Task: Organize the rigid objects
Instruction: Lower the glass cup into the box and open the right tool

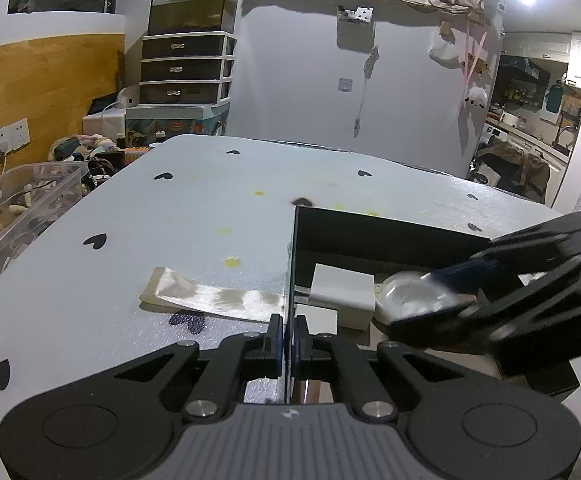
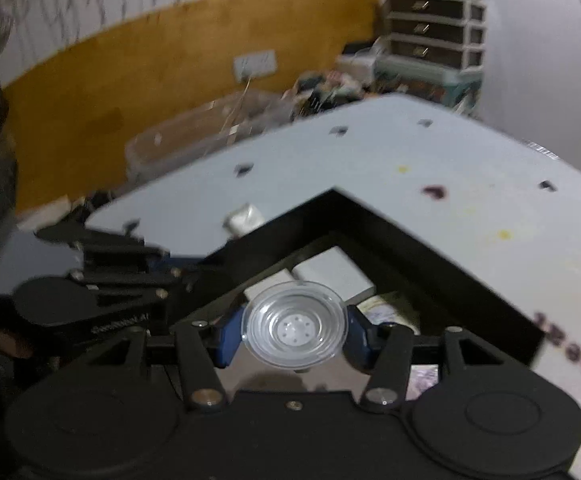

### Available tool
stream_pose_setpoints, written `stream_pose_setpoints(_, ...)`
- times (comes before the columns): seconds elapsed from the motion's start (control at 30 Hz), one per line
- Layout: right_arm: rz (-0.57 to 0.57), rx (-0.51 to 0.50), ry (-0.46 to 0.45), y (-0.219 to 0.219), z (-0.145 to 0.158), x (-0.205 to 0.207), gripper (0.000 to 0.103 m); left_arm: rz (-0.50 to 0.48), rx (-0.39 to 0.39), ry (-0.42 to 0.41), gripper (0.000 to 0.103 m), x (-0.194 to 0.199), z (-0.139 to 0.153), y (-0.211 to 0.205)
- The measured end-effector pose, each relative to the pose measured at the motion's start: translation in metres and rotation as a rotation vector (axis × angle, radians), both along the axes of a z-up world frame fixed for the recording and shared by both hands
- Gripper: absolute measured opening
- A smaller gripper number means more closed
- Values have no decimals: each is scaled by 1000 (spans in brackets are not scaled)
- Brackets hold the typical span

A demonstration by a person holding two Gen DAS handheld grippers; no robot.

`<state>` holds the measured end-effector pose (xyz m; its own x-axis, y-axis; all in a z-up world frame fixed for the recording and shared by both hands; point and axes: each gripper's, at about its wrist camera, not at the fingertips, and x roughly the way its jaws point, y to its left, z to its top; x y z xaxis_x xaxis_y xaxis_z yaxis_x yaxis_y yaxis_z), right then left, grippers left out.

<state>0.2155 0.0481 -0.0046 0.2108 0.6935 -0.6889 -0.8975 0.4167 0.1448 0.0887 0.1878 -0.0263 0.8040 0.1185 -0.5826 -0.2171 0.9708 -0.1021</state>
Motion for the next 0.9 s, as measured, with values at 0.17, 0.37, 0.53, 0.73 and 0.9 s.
stream_pose_setpoints(0.17,31,-67,16,20,-10,4,55,-14,-10,-8,4,-1,-1,3)
stream_pose_setpoints(0.37,41,-104,0,31,-19,5,59,-26,-18,-14,5,-1,-1,5)
stream_pose_setpoints(0.53,34,-110,-5,33,-21,6,61,-31,-23,-18,5,-1,-2,6)
stream_pose_setpoints(0.73,43,-105,-10,32,-20,5,70,-30,-24,-17,5,-1,-1,6)
stream_pose_setpoints(0.9,43,-84,-22,25,-14,2,73,-30,-22,-15,5,0,-1,7)
